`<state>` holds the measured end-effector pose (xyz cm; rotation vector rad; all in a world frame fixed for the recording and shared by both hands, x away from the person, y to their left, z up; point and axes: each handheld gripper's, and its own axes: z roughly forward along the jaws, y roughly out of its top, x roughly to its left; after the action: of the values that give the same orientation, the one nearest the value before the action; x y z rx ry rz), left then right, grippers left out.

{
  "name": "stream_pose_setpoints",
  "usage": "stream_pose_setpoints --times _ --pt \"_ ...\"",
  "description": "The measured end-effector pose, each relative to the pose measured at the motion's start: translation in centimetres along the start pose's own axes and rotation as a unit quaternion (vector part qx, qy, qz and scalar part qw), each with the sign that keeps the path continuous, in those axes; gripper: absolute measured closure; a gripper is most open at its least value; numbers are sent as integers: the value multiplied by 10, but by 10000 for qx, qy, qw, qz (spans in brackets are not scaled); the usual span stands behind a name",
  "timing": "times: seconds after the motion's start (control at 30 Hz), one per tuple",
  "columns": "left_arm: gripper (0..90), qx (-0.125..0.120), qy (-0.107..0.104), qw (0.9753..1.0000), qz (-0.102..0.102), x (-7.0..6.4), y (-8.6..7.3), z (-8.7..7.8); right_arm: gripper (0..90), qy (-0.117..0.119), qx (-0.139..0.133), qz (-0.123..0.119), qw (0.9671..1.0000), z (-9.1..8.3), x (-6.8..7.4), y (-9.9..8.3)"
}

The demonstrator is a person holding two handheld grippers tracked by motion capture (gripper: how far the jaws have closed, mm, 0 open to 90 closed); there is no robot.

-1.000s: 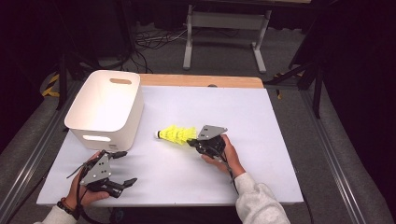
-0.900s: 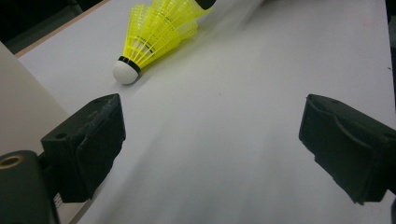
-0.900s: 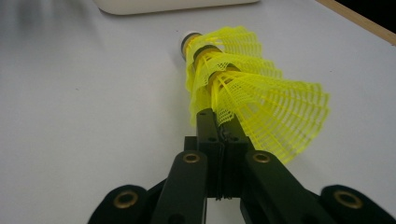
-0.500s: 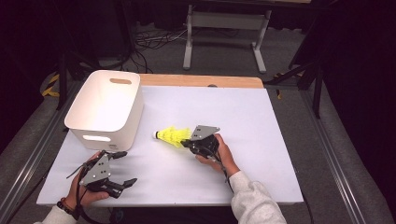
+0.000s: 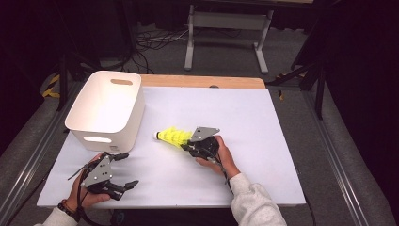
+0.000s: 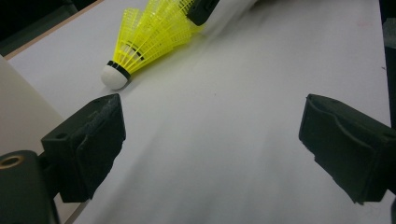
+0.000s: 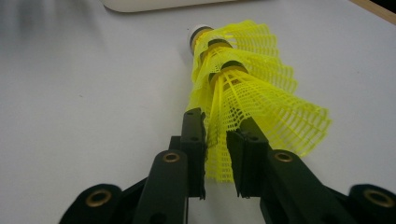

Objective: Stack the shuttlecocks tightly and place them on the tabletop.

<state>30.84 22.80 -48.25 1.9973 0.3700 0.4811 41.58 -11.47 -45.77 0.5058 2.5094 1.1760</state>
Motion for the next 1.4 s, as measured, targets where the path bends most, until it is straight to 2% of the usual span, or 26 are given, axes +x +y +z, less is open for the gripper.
stream_pose_setpoints --times 0.17,0.43,1.0,1.4 --pt "82 1 -4 10000 8 0 0 0 699 -155 19 -109 9998 -3 3 1" --pt "83 -26 14 10000 15 0 0 -1 604 -247 -64 -136 9996 -13 8 3" --pt "83 -31 19 10000 16 0 1 -1 406 -661 -159 -394 9969 -34 12 13" --pt "83 -25 28 10000 16 0 1 -2 333 -834 -354 -436 9949 -52 14 17"
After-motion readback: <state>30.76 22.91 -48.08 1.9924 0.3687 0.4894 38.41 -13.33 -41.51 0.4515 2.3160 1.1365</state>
